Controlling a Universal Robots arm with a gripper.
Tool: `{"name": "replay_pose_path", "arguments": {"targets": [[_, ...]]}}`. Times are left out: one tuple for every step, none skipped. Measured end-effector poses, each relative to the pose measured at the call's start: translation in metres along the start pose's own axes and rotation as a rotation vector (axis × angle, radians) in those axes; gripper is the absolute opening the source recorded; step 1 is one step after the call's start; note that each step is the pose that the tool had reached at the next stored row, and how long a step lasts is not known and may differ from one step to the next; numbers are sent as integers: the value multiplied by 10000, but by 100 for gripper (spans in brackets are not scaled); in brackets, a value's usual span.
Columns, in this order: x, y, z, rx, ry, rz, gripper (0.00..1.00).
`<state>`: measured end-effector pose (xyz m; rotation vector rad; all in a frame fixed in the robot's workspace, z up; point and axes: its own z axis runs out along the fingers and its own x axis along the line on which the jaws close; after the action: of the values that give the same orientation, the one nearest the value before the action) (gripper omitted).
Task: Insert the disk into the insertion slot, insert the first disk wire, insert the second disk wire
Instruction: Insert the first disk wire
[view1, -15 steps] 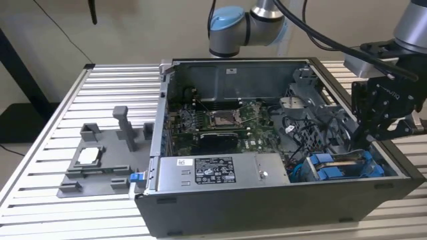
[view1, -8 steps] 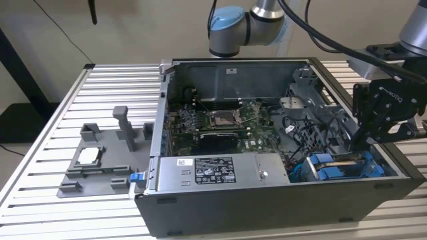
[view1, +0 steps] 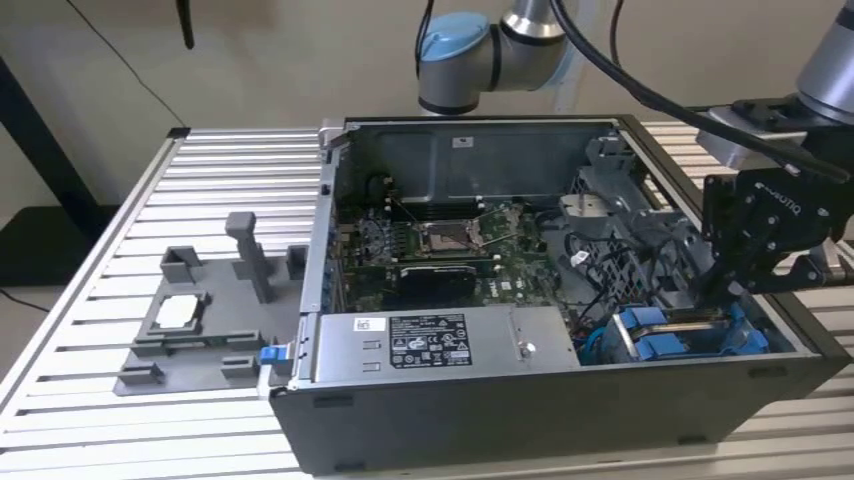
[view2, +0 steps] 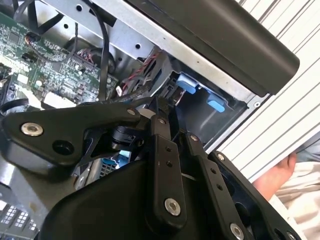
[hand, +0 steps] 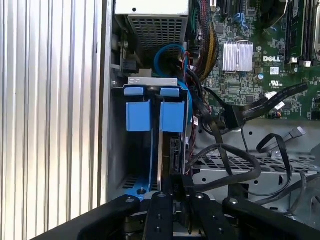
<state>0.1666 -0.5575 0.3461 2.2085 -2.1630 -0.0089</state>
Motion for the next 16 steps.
{"name": "replay_pose_path", "arguments": {"targets": [[0, 0, 11, 1, -36, -2, 19], [0, 0, 20, 3, -82, -3, 19], [0, -1, 28, 4, -140, -5, 19], [0, -1, 37, 5, -205, -6, 19], [-1, -1, 43, 6, -249, -2, 19], [0, -2, 49, 6, -284, 11, 19], [2, -1, 51, 6, -292, 26, 19], [9, -2, 52, 6, -294, 35, 19], [21, -4, 52, -3, -296, 35, 19], [32, -5, 53, -15, -302, 36, 19], [40, -5, 53, -20, -303, 37, 19], [45, -5, 53, -21, -305, 42, 19], [45, -6, 54, -21, -306, 61, 19], [45, -6, 55, -22, -309, 100, 19], [45, -6, 56, -23, -317, 137, 19], [45, -6, 59, -24, -325, 173, 19]]}}
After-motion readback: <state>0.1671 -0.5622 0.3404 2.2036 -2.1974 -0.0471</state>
